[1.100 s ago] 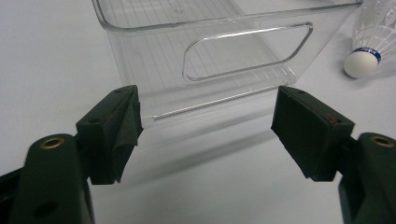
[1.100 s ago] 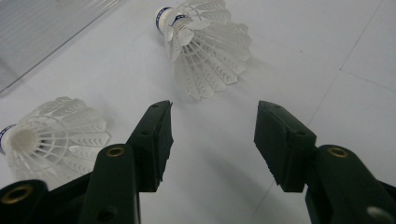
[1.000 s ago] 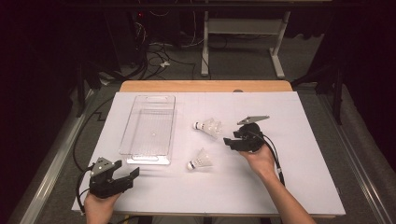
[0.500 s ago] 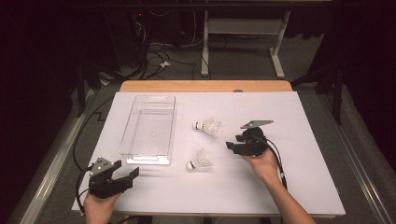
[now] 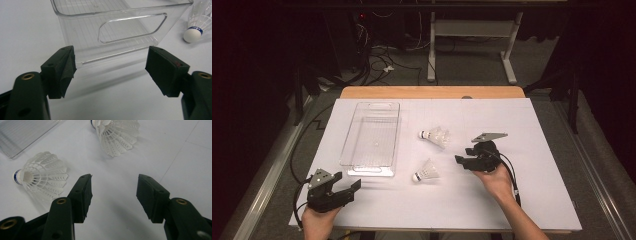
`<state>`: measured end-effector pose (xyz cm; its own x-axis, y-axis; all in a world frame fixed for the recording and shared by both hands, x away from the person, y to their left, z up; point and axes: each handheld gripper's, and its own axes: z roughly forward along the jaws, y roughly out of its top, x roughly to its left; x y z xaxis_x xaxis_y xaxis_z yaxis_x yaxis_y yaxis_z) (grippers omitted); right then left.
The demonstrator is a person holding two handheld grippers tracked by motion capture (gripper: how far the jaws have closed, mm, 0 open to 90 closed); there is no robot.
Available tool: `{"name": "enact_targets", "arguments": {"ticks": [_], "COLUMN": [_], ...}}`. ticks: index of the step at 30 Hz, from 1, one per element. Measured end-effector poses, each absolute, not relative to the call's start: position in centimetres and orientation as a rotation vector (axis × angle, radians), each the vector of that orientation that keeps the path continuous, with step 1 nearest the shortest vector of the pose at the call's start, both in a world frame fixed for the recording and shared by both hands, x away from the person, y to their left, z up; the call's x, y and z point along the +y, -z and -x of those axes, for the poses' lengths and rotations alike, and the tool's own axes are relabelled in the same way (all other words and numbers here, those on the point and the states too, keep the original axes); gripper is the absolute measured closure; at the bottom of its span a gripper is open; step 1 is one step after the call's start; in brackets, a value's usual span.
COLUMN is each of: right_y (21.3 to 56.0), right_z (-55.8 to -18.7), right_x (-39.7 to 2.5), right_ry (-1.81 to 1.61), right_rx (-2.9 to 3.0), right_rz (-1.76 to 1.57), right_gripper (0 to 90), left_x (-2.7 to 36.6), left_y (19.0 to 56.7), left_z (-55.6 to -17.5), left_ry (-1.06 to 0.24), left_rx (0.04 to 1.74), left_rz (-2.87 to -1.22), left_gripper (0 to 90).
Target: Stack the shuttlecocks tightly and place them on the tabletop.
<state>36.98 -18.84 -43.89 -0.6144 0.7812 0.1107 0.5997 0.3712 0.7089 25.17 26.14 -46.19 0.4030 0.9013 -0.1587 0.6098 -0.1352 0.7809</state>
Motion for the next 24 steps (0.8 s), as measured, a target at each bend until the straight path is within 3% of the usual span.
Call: {"name": "enact_targets", "arguments": {"ticks": [24], "right_y": [44.1], "right_z": [-35.6], "right_x": [-18.6], "right_ry": [-1.113], "right_rx": [2.414], "right_rz": [-1.213], "right_gripper": [44.9], "left_x": [26.2], "left_y": [46.2], "left_z": [-25.1], "left_ry": [-0.451], "left_rx": [1.3], "left_rz": [-1.845], "left_gripper": [25.1]}}
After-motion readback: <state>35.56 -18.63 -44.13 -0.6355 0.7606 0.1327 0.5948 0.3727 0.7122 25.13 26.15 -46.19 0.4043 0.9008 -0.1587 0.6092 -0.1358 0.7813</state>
